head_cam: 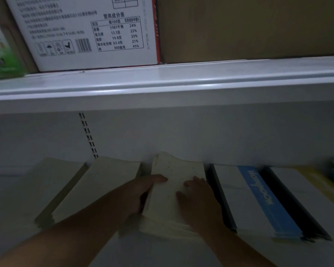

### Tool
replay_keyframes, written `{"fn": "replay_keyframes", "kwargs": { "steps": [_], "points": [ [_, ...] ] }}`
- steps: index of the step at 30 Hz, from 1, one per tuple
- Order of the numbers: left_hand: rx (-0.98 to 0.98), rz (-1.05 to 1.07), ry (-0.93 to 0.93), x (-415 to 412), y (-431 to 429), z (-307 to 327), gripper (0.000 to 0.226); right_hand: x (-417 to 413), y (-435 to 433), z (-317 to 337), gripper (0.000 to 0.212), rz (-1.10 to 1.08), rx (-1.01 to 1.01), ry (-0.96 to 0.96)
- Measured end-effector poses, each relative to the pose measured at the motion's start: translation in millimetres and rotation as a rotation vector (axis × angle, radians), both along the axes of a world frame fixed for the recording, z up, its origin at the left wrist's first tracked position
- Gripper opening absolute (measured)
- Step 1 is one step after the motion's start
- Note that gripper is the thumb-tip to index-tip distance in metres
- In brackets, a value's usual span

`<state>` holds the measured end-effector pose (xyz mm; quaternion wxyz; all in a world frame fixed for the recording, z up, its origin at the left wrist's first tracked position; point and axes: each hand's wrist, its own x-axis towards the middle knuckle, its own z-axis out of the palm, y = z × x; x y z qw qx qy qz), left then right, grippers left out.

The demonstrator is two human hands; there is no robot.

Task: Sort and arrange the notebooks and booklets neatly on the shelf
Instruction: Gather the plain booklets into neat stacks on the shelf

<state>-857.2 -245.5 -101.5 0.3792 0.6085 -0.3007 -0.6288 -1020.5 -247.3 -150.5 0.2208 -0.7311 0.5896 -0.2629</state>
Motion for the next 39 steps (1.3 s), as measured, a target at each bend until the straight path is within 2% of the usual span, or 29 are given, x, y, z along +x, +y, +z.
{"fn": "replay_keyframes", "kwargs": {
  "steps": [3,6,9,14,17,20,23,26,29,34,36,39],
  "points": [
    [-0.001,-0.049,-0.014,-4.0,-5.8,3.0,0.035,-3.9,-3.8,0.3,0.064,-0.016,0.019,-0.038],
    [0.003,-0.071,-0.017,-7.0,-5.3,-1.3,0.030,-6.5,-3.9,0.2,0.053,-0.044,0.035,-0.100],
    [-0.041,-0.001,-0.044,-8.5,1.6,-6.1,0.035,-5.9,-2.7,1.5,0.068,-0.073,0.034,-0.191],
    [-0.323,0.064,0.059,-6.1,34.8,-6.4,0.055,-18.9,10.5,20.5,0.089,-0.047,0.191,-0.667],
    [-0.523,0.075,0.115,0.0,57.1,-8.3,0.080,-20.7,21.3,29.0,0.093,-0.003,0.219,-0.804],
    [-0.687,0.093,0.078,-1.2,77.4,-10.4,0.093,-17.6,26.0,30.1,0.090,0.020,0.252,-0.863],
    [-0.769,0.097,0.030,-1.7,84.7,-11.3,0.102,-16.5,34.0,30.8,0.073,0.025,0.108,-0.952],
    [-0.781,0.058,0.017,1.1,83.4,-7.4,0.091,-16.1,40.0,25.5,0.085,0.018,-0.062,-1.042],
    [-0.727,0.057,0.068,-0.5,81.0,-12.4,0.092,-14.1,46.1,20.2,0.090,0.021,-0.134,-1.050],
    [-0.743,0.140,0.015,-2.4,75.0,-31.1,0.102,-9.3,52.4,-1.6,0.105,0.044,-0.183,-1.011],
    [-0.760,0.181,-0.011,-1.4,73.8,-36.3,0.104,-11.3,49.4,0.3,0.094,0.065,-0.137,-0.987],
    [-0.894,0.248,-0.048,-7.6,73.3,-36.5,0.105,-14.4,47.7,7.1,0.069,0.063,-0.094,-0.961]
  ]
}}
